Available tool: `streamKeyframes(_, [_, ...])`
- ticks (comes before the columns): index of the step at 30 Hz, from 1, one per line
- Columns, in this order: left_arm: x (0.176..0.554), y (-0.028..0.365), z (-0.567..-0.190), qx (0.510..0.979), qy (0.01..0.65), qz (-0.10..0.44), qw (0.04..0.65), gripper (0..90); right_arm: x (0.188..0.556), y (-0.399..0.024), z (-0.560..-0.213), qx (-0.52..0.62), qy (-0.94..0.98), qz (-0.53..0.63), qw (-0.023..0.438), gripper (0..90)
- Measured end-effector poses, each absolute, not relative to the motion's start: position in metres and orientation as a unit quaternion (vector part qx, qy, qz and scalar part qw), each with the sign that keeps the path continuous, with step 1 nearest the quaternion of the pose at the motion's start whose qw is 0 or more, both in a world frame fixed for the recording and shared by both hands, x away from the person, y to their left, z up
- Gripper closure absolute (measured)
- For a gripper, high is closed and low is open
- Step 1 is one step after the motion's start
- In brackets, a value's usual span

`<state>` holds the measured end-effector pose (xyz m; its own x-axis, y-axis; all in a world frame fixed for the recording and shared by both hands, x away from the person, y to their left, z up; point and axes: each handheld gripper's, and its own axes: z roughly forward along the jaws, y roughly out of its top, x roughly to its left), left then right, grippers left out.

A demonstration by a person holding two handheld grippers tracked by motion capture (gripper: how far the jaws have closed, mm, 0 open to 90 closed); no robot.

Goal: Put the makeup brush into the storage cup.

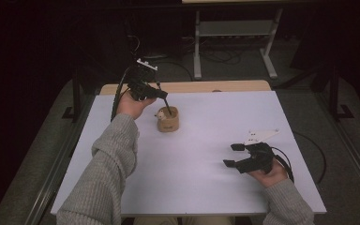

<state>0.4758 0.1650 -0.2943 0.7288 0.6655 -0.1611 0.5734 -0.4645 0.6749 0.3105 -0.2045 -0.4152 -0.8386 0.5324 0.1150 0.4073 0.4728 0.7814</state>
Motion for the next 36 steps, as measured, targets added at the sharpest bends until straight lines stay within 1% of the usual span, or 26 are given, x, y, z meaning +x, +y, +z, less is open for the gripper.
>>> streamKeyframes(13, [0.481,0.16,-0.303,0.861,0.36,0.068,0.353,82.9,0.312,-0.203,-0.417,0.275,0.858,0.429,0.068,27.9])
streamKeyframes(20, [0.481,0.157,-0.309,0.862,0.362,0.066,0.348,82.9,0.311,-0.205,-0.415,0.276,0.855,0.433,0.078,27.6])
streamKeyframes(29, [0.484,0.153,-0.323,0.859,0.371,0.054,0.349,82.8,0.311,-0.209,-0.415,0.285,0.853,0.431,0.079,25.5])
streamKeyframes(36, [0.487,0.153,-0.326,0.87,0.363,0.051,0.33,82.7,0.309,-0.209,-0.415,0.283,0.854,0.43,0.08,24.8])
